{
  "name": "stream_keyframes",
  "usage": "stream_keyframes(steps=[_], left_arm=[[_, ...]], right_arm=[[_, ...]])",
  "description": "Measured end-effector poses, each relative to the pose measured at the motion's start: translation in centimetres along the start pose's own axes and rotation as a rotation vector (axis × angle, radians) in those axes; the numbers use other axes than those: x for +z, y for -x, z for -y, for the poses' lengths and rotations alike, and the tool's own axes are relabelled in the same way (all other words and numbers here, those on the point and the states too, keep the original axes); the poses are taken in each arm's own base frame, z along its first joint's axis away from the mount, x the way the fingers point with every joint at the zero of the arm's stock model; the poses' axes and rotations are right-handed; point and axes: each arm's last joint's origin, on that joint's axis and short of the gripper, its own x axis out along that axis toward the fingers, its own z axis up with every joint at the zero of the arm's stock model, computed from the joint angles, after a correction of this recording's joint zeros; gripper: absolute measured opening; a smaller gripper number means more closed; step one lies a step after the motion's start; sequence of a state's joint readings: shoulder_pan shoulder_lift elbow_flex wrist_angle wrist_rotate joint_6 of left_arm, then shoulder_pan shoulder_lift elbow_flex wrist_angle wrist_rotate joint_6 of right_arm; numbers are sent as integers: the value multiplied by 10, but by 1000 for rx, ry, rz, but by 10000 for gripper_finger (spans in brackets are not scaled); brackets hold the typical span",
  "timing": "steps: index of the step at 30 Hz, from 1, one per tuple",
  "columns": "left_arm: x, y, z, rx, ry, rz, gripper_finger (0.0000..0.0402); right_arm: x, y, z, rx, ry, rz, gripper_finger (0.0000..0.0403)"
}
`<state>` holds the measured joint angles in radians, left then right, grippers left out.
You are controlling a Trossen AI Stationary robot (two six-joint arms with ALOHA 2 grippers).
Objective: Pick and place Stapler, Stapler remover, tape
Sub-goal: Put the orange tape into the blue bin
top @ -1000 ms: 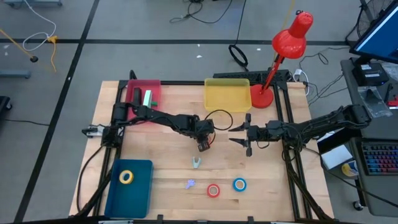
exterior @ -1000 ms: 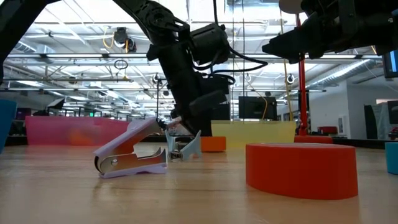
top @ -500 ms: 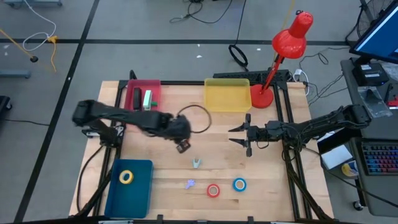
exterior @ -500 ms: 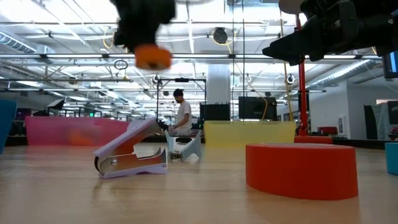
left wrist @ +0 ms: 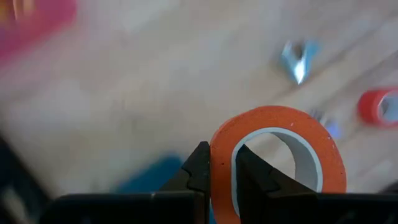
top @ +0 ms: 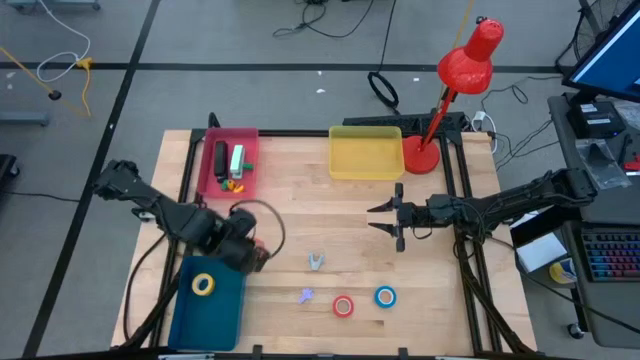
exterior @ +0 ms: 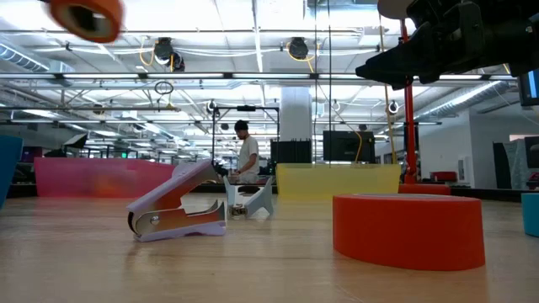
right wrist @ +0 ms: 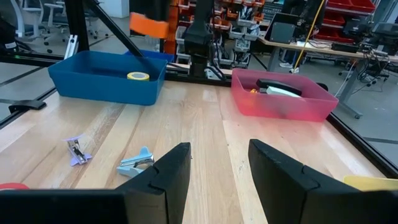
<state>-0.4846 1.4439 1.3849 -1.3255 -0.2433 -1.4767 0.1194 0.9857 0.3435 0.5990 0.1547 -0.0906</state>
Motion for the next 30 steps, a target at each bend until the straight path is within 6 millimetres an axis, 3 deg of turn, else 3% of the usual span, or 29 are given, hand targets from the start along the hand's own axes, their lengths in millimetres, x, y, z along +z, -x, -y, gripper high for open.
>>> stream_keyframes(steps=[11,20,24,30], left_arm=[[-84,-8,11,141,196,-227,39],[-157,-23,8,437,351,-410,39],[-177,-27,4,499,368,-393,39],[-191,-44,3,546,273,-325,39]], right_arm=[[0,0,0,0,0,1,155],[0,0,0,0,0,2,155],[0,0,0,0,-1,2,155],[0,0,0,0,-1,2,155]])
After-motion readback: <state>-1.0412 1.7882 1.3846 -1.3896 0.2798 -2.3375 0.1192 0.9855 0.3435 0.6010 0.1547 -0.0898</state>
